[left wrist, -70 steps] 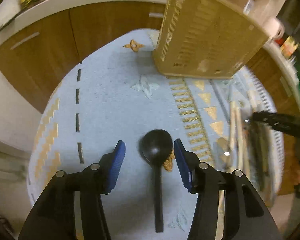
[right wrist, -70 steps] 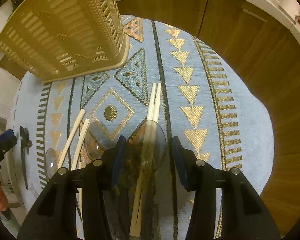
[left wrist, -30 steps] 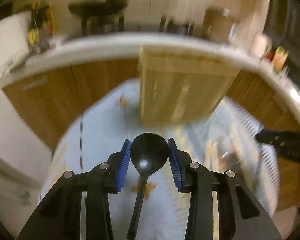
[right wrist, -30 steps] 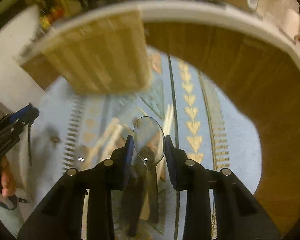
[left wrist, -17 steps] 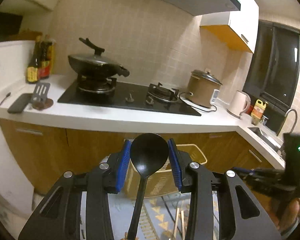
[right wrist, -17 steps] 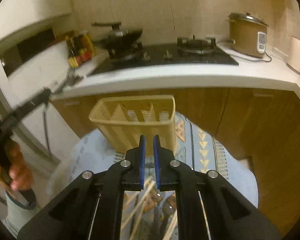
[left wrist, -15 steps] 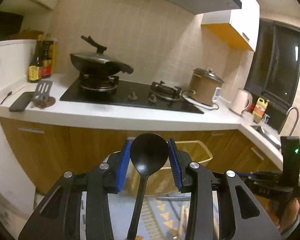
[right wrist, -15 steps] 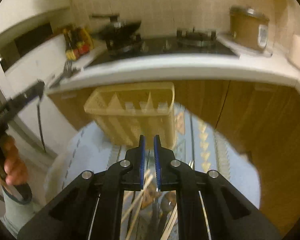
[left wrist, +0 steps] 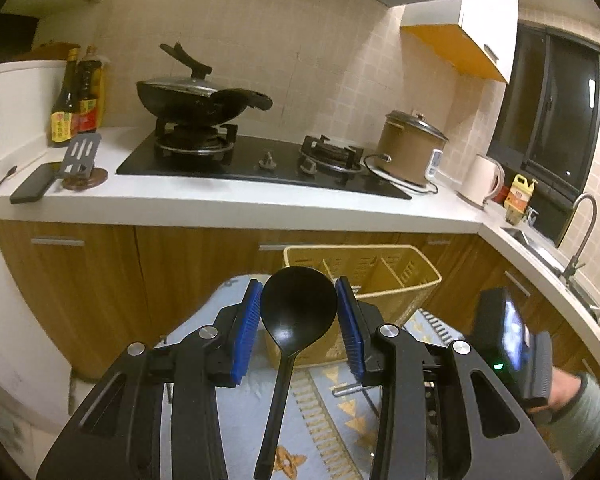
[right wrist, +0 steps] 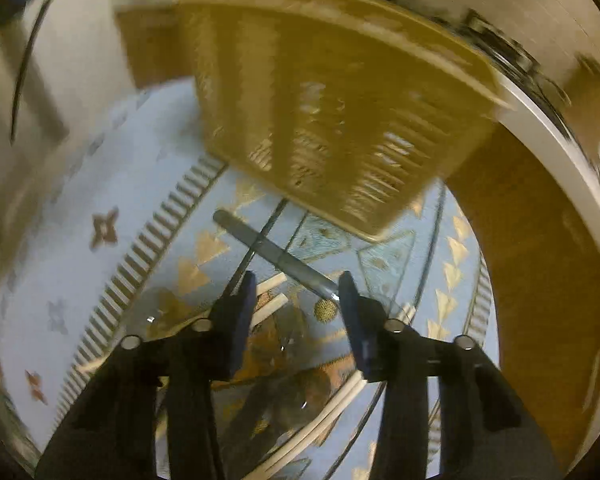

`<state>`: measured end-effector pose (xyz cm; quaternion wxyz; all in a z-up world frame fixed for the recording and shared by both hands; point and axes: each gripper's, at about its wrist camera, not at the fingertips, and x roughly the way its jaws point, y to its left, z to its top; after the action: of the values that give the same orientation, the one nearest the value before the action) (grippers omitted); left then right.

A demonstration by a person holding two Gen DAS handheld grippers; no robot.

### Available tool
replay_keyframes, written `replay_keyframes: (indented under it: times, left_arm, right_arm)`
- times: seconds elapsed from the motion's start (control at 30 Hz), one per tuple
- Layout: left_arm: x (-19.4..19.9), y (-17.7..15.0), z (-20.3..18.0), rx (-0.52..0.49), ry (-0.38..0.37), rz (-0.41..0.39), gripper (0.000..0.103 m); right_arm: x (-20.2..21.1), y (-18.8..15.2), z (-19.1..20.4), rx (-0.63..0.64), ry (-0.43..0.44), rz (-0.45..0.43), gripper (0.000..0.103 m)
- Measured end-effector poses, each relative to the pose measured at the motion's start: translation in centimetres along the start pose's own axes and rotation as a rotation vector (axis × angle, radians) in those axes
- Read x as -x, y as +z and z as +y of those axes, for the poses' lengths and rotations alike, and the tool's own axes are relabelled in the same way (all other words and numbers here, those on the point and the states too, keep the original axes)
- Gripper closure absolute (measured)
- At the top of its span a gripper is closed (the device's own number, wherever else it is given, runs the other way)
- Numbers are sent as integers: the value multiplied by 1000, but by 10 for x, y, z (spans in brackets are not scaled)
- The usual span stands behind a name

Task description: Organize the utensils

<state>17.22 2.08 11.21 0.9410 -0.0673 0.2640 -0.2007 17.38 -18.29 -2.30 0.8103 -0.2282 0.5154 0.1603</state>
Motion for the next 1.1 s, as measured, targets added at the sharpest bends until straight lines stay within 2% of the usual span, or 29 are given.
replay_keyframes:
  times: [0.17,0.23,0.3,0.4,0.6,0.7,0.73,0.8,0.93,1.1]
  left_arm:
    - [-2,-4,0,-31,4,12,67]
    - [-4,-4,-1,-36,1,14,67]
    - [-6,-4,-1,-40,-3,18,67]
    - [-9,-5,0,-43,-5,25,67]
    - [-15,-7,8,-19,-19,38,67]
    - [-19,-9,11,-7,-19,44,67]
    - [-20,-10,12,-5,-20,47,67]
    - [-21,-10,12,-1,-21,50,67]
    - [-17,-8,11,3,-27,42,67]
    - [-6,0,10,12,-42,2,67]
  right_arm:
    - [-22,5,-17,74,4,97,67]
    - [-34,9,-19,105,19,141,72]
    - [-42,12,-18,128,41,171,72]
    - [-47,19,-21,126,70,173,73]
    - [-53,29,-37,32,164,198,76]
    - [-51,33,-30,47,208,215,86]
    - [-49,34,-24,81,176,207,88]
    - [-49,37,-21,84,183,213,90]
    - [-36,37,-15,75,212,151,92]
    - [15,30,-20,-27,289,-36,93]
